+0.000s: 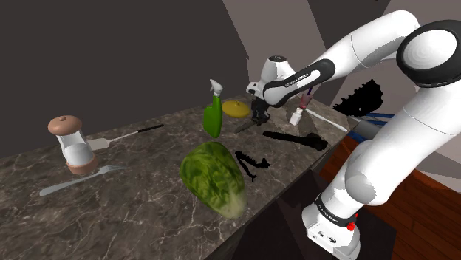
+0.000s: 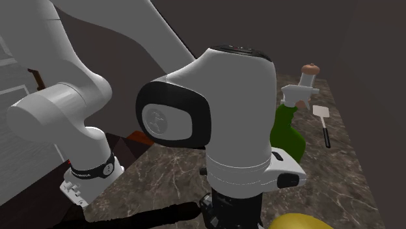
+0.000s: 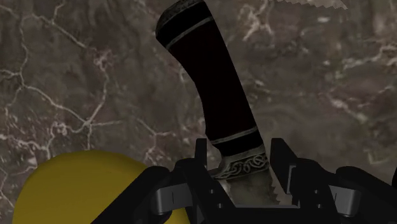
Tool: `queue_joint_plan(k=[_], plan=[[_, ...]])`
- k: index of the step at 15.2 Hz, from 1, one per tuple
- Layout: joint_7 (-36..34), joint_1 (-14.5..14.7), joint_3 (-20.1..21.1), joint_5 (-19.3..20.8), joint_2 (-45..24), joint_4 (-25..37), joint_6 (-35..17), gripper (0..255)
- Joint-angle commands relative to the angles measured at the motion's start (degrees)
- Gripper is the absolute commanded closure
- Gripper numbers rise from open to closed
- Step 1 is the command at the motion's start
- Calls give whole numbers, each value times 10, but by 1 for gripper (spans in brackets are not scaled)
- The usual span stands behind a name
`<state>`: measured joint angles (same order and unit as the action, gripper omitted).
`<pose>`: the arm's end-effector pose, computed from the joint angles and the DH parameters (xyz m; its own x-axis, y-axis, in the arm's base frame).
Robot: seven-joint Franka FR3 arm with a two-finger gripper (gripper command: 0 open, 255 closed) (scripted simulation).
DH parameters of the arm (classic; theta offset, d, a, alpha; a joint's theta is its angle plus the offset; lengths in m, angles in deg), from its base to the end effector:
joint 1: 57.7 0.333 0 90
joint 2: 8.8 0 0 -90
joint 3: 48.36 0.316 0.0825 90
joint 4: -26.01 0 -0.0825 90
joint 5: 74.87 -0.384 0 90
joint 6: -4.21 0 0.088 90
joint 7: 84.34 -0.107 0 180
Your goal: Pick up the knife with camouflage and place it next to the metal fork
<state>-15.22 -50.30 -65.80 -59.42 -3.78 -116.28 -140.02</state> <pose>0.4690 -0.0801 0.3313 0.3302 0.9377 -0.1078 0.9377 -0.3128 0.1514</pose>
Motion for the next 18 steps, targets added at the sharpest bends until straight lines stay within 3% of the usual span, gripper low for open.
queue_joint_plan(k=[1, 7, 18], plan=[[0, 0, 0, 0, -2, 0, -3, 255], [0, 0, 0, 0, -2, 0, -4, 255], [8, 2, 6, -1, 58, 34, 90, 255]])
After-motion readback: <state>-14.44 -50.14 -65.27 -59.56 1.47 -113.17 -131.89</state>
